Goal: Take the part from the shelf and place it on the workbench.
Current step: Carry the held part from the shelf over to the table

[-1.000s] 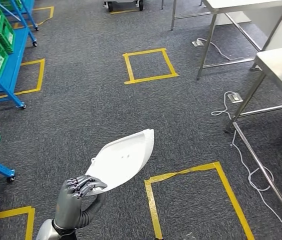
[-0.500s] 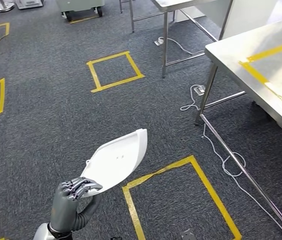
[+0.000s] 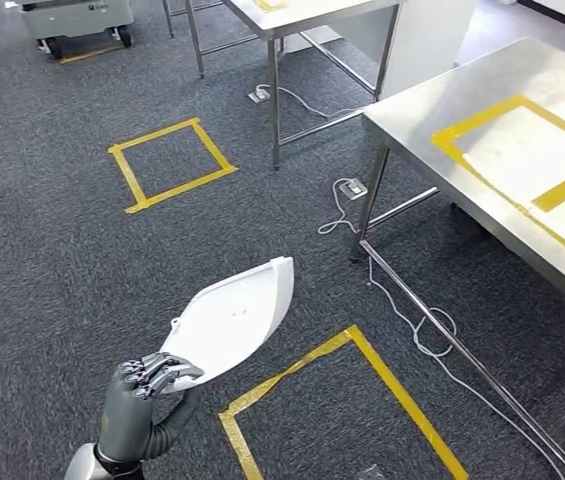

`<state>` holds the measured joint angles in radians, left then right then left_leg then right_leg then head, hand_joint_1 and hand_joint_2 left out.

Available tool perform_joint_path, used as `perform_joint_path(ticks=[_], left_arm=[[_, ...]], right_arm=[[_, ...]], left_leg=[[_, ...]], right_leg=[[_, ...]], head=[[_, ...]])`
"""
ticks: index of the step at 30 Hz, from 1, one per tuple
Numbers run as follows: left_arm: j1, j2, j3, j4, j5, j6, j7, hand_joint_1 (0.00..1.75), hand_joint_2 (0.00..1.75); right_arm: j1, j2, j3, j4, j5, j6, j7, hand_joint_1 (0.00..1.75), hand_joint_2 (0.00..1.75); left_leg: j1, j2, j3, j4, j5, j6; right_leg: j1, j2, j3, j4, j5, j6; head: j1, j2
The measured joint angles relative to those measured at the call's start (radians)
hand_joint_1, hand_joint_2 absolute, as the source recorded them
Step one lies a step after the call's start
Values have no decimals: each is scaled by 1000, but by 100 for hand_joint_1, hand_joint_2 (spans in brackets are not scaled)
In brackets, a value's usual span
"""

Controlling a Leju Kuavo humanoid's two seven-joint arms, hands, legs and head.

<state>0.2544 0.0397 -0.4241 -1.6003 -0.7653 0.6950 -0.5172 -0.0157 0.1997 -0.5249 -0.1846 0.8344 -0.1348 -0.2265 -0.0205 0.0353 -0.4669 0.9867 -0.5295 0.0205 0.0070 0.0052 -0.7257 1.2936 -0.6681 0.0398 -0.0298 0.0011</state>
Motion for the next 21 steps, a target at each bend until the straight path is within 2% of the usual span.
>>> perform_joint_path(ticks=[1,3,4,5,6,7,8,9,10,11,12,14,15,16,17,19,20,21], left_arm=[[0,0,0,0,1,-1,-1,175,175],[-1,-1,1,2,4,-6,-6,175,175],[-2,-1,1,3,5,-10,-9,175,175],[-3,-1,1,4,6,-12,-12,175,175],[-6,-2,1,5,6,-14,-15,175,175],[-11,-4,1,5,7,-15,-17,175,175],[-15,-5,1,6,6,-14,-19,175,175],[-19,-6,1,7,7,-14,-20,175,175],[-20,-6,1,9,6,-15,-21,175,175],[-20,-5,1,11,6,-16,-22,175,175],[-19,-5,1,13,6,-19,-23,175,175],[-21,-4,0,17,4,-28,-29,175,175],[-22,-4,0,18,4,-32,-32,175,175],[-22,-3,0,20,3,-35,-35,175,175],[-22,-2,-1,22,2,-35,-36,175,175],[-23,-1,-2,27,2,-36,-37,175,175],[-23,-1,-4,30,1,-36,-38,175,175],[-26,-1,-6,31,0,-35,-39,175,175]], right_arm=[[2,0,0,0,0,0,0,0,0],[5,0,0,1,1,0,1,0,0],[4,0,0,2,1,-1,2,0,0],[3,0,0,2,2,-2,2,0,0],[0,0,0,2,3,-3,2,0,0],[-1,-1,0,2,4,-3,2,0,0],[-1,-1,0,2,4,-4,2,0,0],[-2,-2,0,2,5,-4,2,0,0],[-3,-2,0,2,5,-5,2,0,0],[-3,-2,0,2,5,-5,2,0,0],[-3,-2,0,2,6,-5,2,0,0],[-1,-2,0,2,7,-4,2,0,0],[-1,-2,0,2,7,-4,2,0,0],[-1,-2,0,2,7,-3,2,0,0],[-1,-3,0,2,7,-2,2,0,0],[-1,-3,0,2,6,-1,4,0,0],[-1,-3,-1,3,4,-1,5,0,0],[-1,-3,-1,3,4,-1,6,0,0]], left_leg=[[0,10,27,-1,-22,-1],[-3,29,73,-6,-64,-5],[-5,37,88,-15,-79,-10],[-5,43,102,-20,-86,-15],[-5,47,110,-19,-80,-22],[-3,45,104,2,-62,-27],[-2,32,82,51,-32,-32],[1,13,36,121,-5,-38],[4,-7,-22,196,3,-43],[8,-21,-83,258,-14,-49],[13,-28,-138,295,-58,-54],[20,-30,-213,296,-160,-62],[23,-31,-233,269,-181,-66],[26,-34,-244,226,-158,-70],[31,-47,-251,168,-80,-76],[42,-73,-261,49,104,-81],[45,-83,-264,17,168,-81],[45,-83,-265,5,194,-77]], right_leg=[[2,-12,-5,-47,37,-5],[12,-59,-9,-151,193,-21],[19,-73,-9,-184,257,-30],[22,-77,-6,-206,293,-37],[23,-64,3,-216,289,-42],[21,-48,17,-227,285,-46],[17,-36,33,-239,279,-51],[13,-23,53,-249,270,-55],[8,-9,73,-259,261,-59],[5,4,94,-268,251,-59],[1,19,119,-276,239,-57],[-9,50,174,-287,212,-49],[-15,66,202,-290,194,-44],[-21,82,228,-291,175,-39],[-26,95,249,-291,156,-32],[-30,119,269,-283,115,-16],[-31,128,274,-282,97,-10],[-32,136,280,-284,82,-4]], head=[[0,0],[0,0],[-2,0],[-3,0],[-4,0],[-4,0],[-5,0],[-6,0],[-9,0],[-11,0],[-11,0],[-11,0],[-12,0],[-12,0],[-14,0],[-25,0],[-31,0],[-34,0]])
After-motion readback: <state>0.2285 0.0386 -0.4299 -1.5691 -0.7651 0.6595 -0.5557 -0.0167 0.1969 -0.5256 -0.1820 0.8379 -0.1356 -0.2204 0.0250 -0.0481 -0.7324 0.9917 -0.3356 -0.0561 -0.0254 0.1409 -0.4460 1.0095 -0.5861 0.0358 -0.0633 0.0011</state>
